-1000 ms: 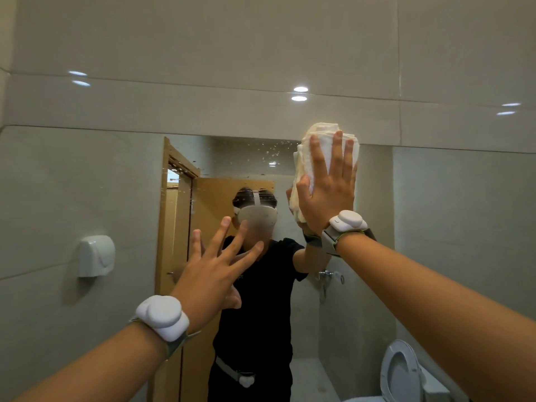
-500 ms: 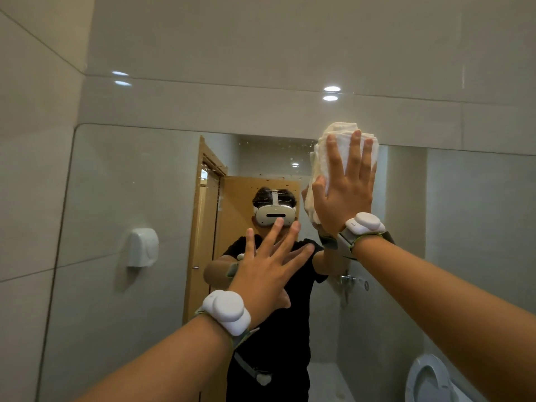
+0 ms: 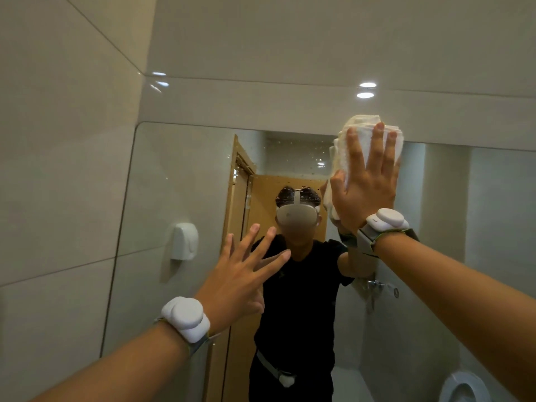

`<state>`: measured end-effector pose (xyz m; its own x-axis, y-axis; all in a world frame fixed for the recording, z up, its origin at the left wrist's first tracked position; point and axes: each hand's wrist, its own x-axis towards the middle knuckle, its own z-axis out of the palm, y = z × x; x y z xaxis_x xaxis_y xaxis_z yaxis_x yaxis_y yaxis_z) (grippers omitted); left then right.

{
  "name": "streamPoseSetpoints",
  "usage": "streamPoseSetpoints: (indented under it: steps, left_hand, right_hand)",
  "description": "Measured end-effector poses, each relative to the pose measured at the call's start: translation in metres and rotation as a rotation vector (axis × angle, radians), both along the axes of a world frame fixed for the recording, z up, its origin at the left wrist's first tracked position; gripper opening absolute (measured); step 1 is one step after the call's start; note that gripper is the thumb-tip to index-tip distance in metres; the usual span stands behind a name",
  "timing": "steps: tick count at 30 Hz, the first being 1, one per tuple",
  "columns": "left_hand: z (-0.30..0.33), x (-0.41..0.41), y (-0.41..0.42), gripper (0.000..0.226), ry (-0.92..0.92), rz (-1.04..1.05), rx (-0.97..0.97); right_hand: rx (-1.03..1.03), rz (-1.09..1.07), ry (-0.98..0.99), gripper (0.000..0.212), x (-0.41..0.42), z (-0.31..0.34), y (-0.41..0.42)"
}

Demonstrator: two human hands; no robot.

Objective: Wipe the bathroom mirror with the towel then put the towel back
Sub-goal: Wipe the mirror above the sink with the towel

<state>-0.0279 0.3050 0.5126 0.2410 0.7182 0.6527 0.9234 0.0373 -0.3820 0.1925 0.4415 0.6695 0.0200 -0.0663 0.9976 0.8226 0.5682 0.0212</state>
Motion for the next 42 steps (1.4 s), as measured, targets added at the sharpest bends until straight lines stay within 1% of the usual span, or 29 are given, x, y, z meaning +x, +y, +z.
streamPoseSetpoints:
  steps: [10, 14, 18, 23, 26, 33, 37, 42]
  left_hand:
    - [-0.005, -0.011, 0.016, 0.125, -0.007, -0.034, 0.0]
    - [-0.005, -0.012, 0.015, 0.123, -0.017, -0.062, 0.022]
    - [-0.009, -0.021, 0.006, 0.116, -0.027, -0.106, 0.049]
    - [-0.019, -0.057, -0.019, 0.118, -0.148, -0.065, 0.176]
    - [-0.024, -0.073, -0.029, 0.117, -0.218, -0.041, 0.169]
    - [-0.03, -0.073, -0.025, 0.117, -0.203, -0.002, 0.185]
    - [-0.031, -0.073, -0.025, 0.111, -0.219, -0.031, 0.182]
    - [-0.029, -0.07, -0.028, 0.104, -0.231, -0.013, 0.155]
  right_hand:
    - [0.004, 0.024, -0.018, 0.072, -0.046, 0.003, -0.023]
    - [0.014, 0.009, -0.018, 0.074, -0.07, 0.005, -0.029]
    - [0.048, -0.017, -0.079, 0.076, -0.085, 0.006, -0.032]
    - [0.051, -0.02, -0.069, 0.075, -0.105, 0.005, -0.04]
    - [0.06, -0.014, -0.062, 0.076, -0.121, 0.005, -0.045]
    - [0.06, 0.044, -0.053, 0.076, -0.162, 0.001, -0.063]
    - [0.047, 0.06, -0.075, 0.077, -0.182, 0.0, -0.075]
    - [0.049, 0.085, -0.118, 0.076, -0.202, 0.0, -0.084]
